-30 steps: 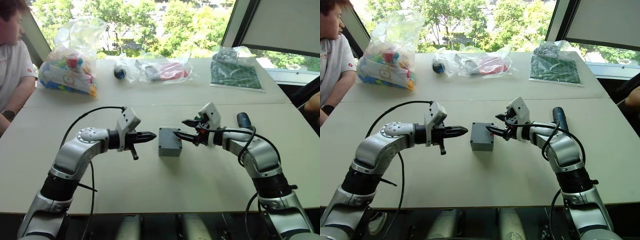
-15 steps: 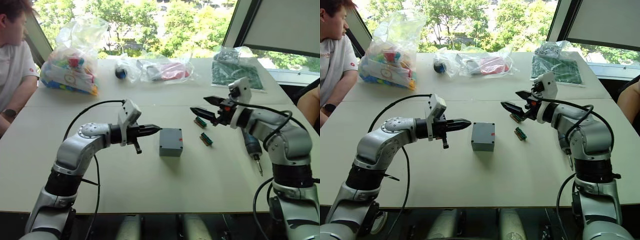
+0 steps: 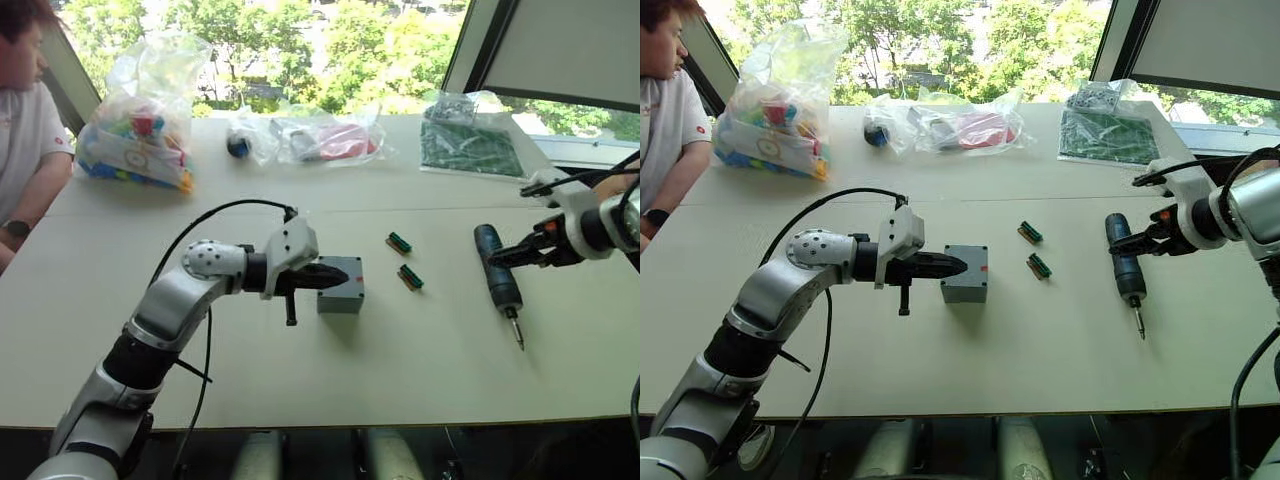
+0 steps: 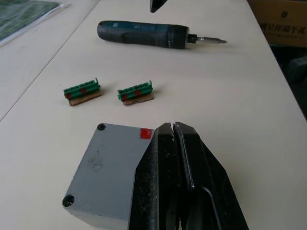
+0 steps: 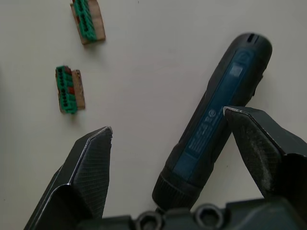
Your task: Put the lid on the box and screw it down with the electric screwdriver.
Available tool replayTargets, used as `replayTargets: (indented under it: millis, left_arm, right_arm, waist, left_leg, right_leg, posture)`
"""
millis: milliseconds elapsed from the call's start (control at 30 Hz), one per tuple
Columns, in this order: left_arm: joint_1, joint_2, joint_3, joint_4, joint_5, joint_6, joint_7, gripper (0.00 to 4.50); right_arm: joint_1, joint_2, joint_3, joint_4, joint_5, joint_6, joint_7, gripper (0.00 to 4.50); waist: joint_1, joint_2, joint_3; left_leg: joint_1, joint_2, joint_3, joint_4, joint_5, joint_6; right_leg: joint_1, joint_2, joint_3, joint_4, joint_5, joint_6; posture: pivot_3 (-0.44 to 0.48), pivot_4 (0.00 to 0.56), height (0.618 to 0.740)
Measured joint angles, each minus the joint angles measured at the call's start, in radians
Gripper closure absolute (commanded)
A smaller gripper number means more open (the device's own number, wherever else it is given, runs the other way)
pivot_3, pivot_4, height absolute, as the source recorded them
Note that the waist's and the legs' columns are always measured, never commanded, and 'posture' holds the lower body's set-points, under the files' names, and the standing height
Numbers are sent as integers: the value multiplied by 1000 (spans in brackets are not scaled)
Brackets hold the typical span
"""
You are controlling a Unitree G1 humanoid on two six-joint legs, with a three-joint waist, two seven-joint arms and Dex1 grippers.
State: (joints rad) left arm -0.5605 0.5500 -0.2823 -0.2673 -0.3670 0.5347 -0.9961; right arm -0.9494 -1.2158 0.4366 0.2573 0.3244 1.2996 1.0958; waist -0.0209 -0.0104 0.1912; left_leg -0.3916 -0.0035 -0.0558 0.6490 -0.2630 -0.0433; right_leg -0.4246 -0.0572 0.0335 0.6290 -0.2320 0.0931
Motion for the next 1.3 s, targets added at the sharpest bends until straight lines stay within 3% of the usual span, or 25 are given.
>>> replayTargets:
  millis: [167,633,767,833,867,1033,1300]
  left_arm:
    - [21,-11,1,-31,15,-2,39,4500]
    - [104,-38,23,-100,9,52,137,4500]
    - [104,-38,23,-100,9,58,143,4500]
    - [103,-37,24,-100,9,64,147,4500]
    - [103,-38,24,-99,9,64,148,4500]
    - [101,-58,19,-80,21,57,154,4500]
    - [100,-64,20,-49,33,40,153,4500]
  right_arm:
    - [-68,26,117,153,-121,-103,84,211]
    - [-127,242,188,497,-323,-244,236,211]
    - [-111,238,196,486,-355,-254,264,211]
    - [-93,232,202,465,-379,-265,278,932]
    - [-89,232,202,457,-388,-265,281,1007]
    - [-36,212,202,355,-433,-261,288,2512]
    - [19,186,162,266,-438,-221,293,2665]
  waist:
    - [0,0,0]
    - [1,0,0]
    - [2,0,0]
    - [3,0,0]
    - [2,0,0]
    - [6,0,-1]
    - [8,-1,-1]
  left_leg:
    - [0,0,0,1,0,0]
    - [0,0,-1,1,0,0]
    - [0,0,-1,1,0,0]
    - [0,0,-1,1,0,0]
    - [0,0,-1,2,0,0]
    - [1,0,-2,2,0,0]
    - [1,0,-3,2,0,0]
  right_leg:
    - [0,0,0,1,0,1]
    - [0,0,0,2,2,4]
    - [0,0,0,2,2,4]
    - [0,0,0,1,2,4]
    - [0,0,0,2,2,4]
    - [2,0,-1,2,2,4]
    - [3,0,-2,1,2,4]
  posture:
    - [0,150,740]
    - [0,150,740]
    - [0,150,740]
    - [0,150,740]
    - [0,150,740]
    - [0,150,740]
    - [0,150,740]
